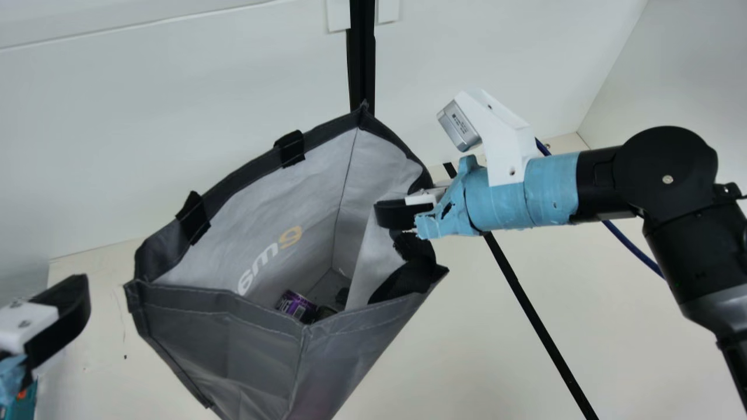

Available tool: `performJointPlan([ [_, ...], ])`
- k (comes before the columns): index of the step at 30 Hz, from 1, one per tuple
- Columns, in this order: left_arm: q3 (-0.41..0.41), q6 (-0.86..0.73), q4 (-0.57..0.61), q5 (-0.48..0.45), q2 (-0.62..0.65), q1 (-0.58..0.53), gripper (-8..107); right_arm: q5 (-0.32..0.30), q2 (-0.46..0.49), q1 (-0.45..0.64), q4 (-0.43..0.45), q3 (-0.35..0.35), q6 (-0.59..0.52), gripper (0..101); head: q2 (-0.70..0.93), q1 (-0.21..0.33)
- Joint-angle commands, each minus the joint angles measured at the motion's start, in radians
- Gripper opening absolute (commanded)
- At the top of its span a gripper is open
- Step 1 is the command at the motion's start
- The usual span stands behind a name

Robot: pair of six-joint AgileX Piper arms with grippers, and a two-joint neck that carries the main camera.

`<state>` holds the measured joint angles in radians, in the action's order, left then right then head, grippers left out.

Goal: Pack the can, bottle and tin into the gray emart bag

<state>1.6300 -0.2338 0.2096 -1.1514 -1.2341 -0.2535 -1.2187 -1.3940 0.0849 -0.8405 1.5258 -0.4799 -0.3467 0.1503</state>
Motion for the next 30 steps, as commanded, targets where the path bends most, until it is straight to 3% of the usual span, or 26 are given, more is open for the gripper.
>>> performJointPlan([
  [1, -0.022, 0.032, -0.092, -0.007, 0.011, -0.011, 90, 0.0, 0.0, 0.0, 0.0, 0.0, 0.0, 0, -0.002, 0.024],
  [15, -0.187, 0.249, -0.471, -0.069, 0.083, -0.096, 90, 0.0, 0.0, 0.0, 0.0, 0.0, 0.0, 0, -0.002, 0.024],
  [16, -0.163, 0.234, -0.413, -0.068, 0.082, -0.096, 90, 0.0, 0.0, 0.0, 0.0, 0.0, 0.0, 0, -0.002, 0.024],
  [20, -0.187, 0.249, -0.469, -0.07, 0.082, -0.095, 90, 0.0, 0.0, 0.0, 0.0, 0.0, 0.0, 0, -0.002, 0.024],
  [30, -0.187, 0.25, -0.469, -0.07, 0.082, -0.095, 90, -0.001, -0.008, 0.004, 0.007, 0.025, 0.01, 0, -0.002, 0.024],
])
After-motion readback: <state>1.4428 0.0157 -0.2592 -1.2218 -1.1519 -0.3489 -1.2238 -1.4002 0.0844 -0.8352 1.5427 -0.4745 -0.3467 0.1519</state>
